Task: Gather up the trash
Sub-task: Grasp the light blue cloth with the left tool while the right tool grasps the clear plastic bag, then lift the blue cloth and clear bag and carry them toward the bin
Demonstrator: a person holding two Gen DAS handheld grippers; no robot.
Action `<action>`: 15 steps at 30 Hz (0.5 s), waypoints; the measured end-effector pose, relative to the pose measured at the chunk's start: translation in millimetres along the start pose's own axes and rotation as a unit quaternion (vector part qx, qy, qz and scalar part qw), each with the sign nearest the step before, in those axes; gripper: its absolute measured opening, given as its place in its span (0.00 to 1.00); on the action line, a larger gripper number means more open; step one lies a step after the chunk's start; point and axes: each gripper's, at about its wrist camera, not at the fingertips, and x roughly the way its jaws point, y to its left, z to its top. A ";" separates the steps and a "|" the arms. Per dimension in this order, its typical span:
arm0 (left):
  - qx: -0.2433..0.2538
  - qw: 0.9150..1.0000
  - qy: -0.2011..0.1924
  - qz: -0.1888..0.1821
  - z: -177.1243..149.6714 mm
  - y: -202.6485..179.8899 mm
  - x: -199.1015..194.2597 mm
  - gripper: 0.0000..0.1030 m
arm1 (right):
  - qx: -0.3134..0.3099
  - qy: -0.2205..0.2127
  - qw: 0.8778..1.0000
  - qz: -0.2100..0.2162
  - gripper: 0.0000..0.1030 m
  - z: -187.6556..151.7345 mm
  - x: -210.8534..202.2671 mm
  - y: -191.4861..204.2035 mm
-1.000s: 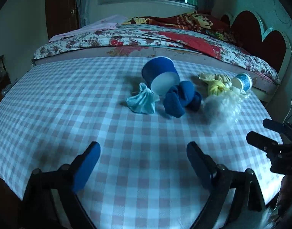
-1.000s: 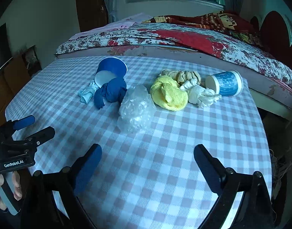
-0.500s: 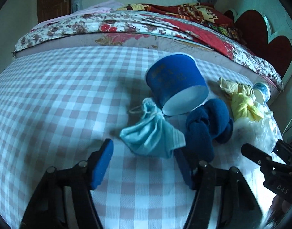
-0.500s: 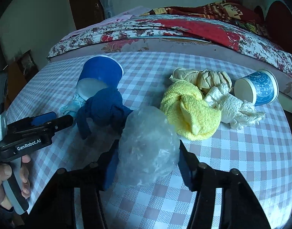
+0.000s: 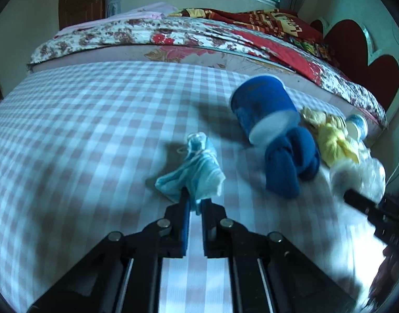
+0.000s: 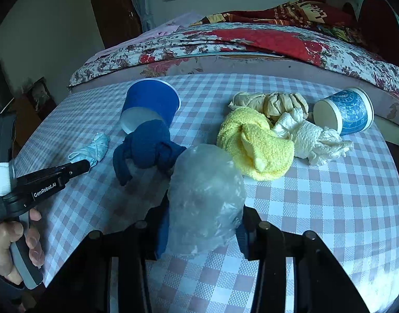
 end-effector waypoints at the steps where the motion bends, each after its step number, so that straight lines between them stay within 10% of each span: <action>1: 0.002 1.000 -0.001 -0.002 -5.0 -0.2 -5.3 0.08 | 0.000 -0.002 1.000 0.003 0.41 -2.6 -4.4 0.4; 15: 0.032 0.999 -0.018 -0.016 -49.8 -35.5 -68.9 0.08 | 0.009 -0.026 1.000 -0.014 0.40 -39.4 -78.3 -13.3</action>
